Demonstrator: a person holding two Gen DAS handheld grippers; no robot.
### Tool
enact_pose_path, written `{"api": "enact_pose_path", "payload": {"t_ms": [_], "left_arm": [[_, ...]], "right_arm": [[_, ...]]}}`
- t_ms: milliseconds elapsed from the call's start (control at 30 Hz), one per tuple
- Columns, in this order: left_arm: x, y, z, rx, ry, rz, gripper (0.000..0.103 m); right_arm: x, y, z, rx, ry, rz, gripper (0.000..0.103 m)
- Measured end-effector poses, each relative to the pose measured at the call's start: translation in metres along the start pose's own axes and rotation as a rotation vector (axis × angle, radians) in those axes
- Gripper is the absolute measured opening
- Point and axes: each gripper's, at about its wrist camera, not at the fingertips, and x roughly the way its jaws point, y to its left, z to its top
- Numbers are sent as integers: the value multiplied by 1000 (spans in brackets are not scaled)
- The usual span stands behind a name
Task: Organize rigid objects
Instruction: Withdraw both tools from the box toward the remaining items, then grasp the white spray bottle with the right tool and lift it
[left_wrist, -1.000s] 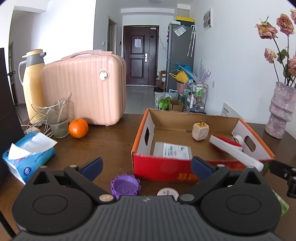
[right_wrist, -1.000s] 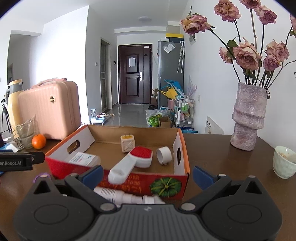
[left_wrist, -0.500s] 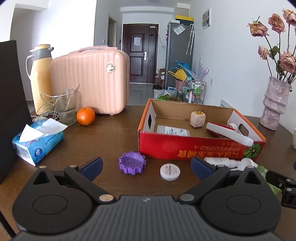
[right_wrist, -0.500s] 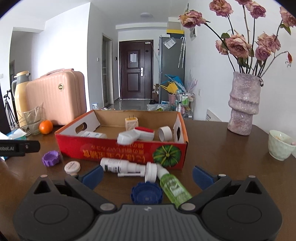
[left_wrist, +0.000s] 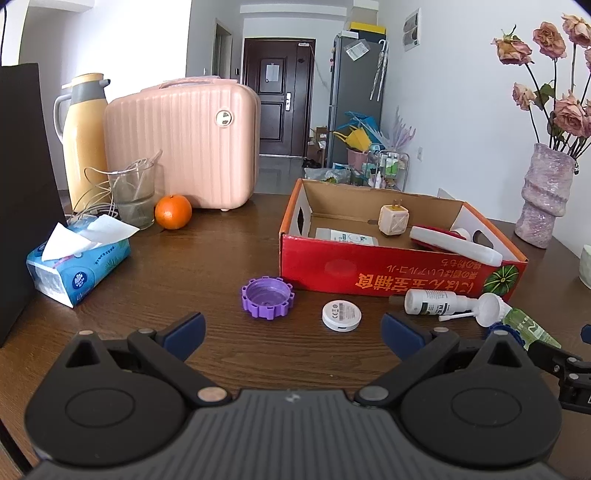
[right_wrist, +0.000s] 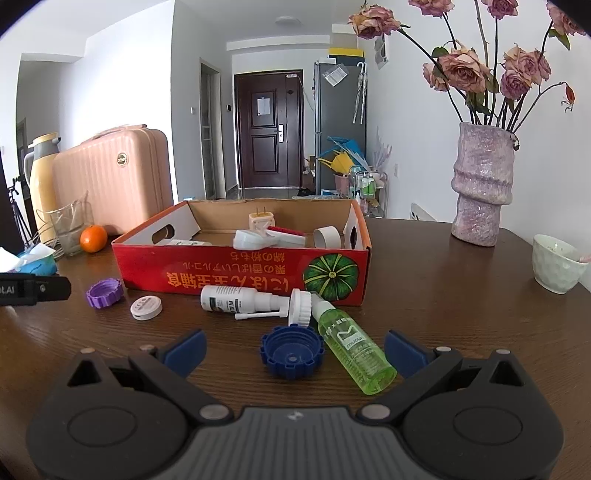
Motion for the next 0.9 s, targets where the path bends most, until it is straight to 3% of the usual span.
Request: {"api": "enact_pose_path", "payload": {"t_ms": [267,600,900], "left_arm": [[7,8,2,-9,6,-6,103],[16,28,6,-5,-6,10,103],[31,39,11,-13,-1,8,103]], "right_arm": [[10,21,-1,16,-66,52,103],[50,58,10,-15,-35,37,101],[94,66,24,7,35,-4,97]]}}
